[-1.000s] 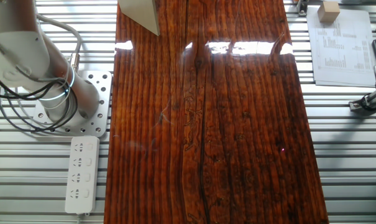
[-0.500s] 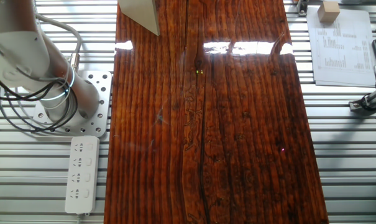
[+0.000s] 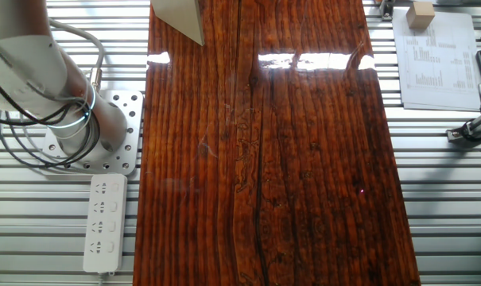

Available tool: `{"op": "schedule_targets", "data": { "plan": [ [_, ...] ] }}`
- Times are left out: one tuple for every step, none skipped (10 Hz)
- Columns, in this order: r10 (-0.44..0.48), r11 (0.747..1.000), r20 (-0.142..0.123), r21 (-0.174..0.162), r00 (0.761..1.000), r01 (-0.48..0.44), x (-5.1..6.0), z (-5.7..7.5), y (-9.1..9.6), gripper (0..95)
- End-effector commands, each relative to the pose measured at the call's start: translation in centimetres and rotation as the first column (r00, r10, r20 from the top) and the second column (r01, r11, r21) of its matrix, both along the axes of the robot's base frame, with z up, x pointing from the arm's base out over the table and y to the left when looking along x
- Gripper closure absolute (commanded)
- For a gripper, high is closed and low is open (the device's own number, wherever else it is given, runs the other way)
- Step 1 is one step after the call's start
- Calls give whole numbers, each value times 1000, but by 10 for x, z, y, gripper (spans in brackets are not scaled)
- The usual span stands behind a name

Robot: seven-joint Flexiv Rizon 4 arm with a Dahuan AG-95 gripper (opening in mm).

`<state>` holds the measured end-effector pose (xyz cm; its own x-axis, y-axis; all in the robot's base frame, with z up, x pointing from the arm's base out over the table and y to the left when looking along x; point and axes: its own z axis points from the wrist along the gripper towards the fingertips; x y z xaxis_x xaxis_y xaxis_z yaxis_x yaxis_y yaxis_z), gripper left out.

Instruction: Put the object on the shelf

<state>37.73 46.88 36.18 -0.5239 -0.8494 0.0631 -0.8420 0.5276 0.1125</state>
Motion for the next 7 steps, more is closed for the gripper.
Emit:
{"op": "schedule_targets", "data": {
  "plan": [
    [-64, 998, 15, 10, 998, 64, -4, -4, -4, 950],
    [-74, 997, 16, 5, 997, 74, -4, -5, -5, 950],
    [-88, 996, 17, 8, 996, 88, -7, -8, -6, 950],
    [-114, 994, 19, 6, 993, 114, -8, -9, -3, 950],
    [-126, 992, 21, 3, 992, 126, -10, -10, -1, 950],
    [-151, 988, 44, -7, 987, 152, -13, -11, 4, 950],
    [-152, 988, 60, -16, 986, 154, -15, -12, 6, 950]
  ]
}}
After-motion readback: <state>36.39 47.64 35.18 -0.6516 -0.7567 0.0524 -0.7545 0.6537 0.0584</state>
